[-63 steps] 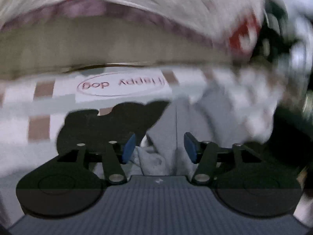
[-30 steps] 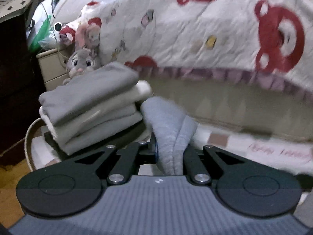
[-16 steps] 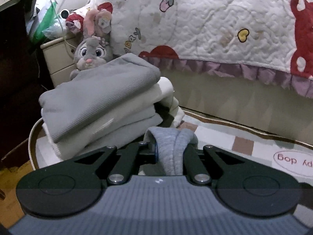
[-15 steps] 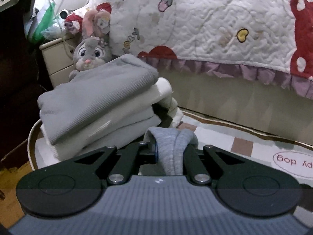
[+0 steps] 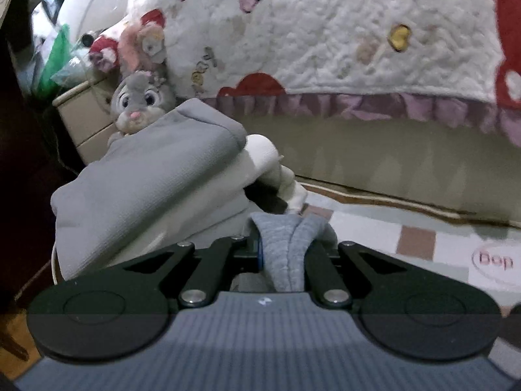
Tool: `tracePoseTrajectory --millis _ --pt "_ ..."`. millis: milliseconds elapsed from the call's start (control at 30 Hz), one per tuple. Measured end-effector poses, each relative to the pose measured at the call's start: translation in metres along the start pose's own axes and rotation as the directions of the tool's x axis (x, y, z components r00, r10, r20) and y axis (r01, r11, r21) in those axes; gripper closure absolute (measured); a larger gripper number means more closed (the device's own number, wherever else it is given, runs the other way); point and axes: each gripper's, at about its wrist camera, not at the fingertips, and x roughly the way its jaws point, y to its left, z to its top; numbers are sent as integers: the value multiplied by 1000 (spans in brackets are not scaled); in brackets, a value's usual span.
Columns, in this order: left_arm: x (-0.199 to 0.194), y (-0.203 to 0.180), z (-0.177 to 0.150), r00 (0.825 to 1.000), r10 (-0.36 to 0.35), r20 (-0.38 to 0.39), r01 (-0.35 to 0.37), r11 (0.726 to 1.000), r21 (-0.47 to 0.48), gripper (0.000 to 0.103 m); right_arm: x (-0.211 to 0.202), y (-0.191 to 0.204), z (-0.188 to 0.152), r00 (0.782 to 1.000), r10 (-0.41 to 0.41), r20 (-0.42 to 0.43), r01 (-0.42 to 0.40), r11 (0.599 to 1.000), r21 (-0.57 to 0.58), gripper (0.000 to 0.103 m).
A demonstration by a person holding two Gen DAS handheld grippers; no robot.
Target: Fold clothes
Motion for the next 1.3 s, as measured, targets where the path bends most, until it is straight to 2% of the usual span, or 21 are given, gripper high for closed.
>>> tracePoseTrajectory --millis 133,267,400,533,567,600,633,667,700,733,767,833,867,900,967,1033,1100,1167,1233,1267,1300 --pt "8 -9 25 997 68 33 -69 997 27 99 -32 -20 32 983 -164 84 161 986 40 94" --pt "14 -26 51 996 63 56 -65 997 29 99 -36 -38 49 953 -288 94 284 957 53 94" --pt "30 -49 70 997 61 40 -61 998 13 99 -36 -44 59 933 -348 89 345 937 49 94" --pt "67 -69 79 994 103 32 -101 994 -41 98 -8 -49 70 942 -334 10 333 942 42 90" --pt "76 -72 78 994 108 31 -106 992 -63 93 6 -53 71 955 -295 -13 295 953 63 88" --pt "85 -75 76 993 113 28 -111 990 -84 88 21 -56 71 973 -227 -52 230 971 65 82" --pt "96 -80 71 989 147 -21 -148 986 -79 70 38 -61 70 978 -167 -121 176 982 64 71" --pt "102 -83 65 984 168 -60 -173 982 -73 59 51 -64 67 969 -166 -182 182 980 78 63" --pt "105 -85 56 983 162 -82 -169 983 -77 58 53 -66 65 966 -158 -207 179 980 87 58" --pt "107 -87 43 989 111 -99 -118 991 -65 58 55 -68 62 961 -150 -230 176 980 96 59" --pt "108 -90 34 991 82 -107 -86 996 -33 58 49 -68 59 968 -96 -231 125 986 114 57" --pt "100 -97 11 993 66 -97 -61 997 51 58 36 -68 53 969 -4 -249 38 991 131 45" --pt "94 -100 0 994 59 -95 -51 995 87 58 27 -67 49 963 32 -267 3 991 130 44" --pt "89 -102 -10 994 52 -93 -40 992 122 58 19 -67 45 956 69 -285 -32 991 131 44" --pt "67 -106 -31 993 -27 -112 45 987 157 58 1 -69 32 929 114 -352 -73 989 129 44" --pt "41 -112 -49 985 -106 -135 131 971 199 58 -16 -79 15 896 140 -422 -66 981 185 44" --pt "12 -121 -70 967 -184 -177 223 945 239 58 -31 -89 -1 856 171 -489 -45 965 259 44" --pt "-14 -130 -90 940 -254 -228 310 914 260 58 -46 -101 -20 832 225 -508 -24 928 371 44" --pt "-37 -140 -109 901 -328 -284 405 871 278 58 -59 -110 -37 809 272 -521 -2 888 461 44" --pt "-49 -145 -118 876 -367 -313 455 843 288 58 -65 -109 -47 801 272 -533 15 881 473 44" --pt "-58 -149 -125 860 -392 -326 487 821 298 58 -71 -107 -56 794 272 -544 31 875 483 44"
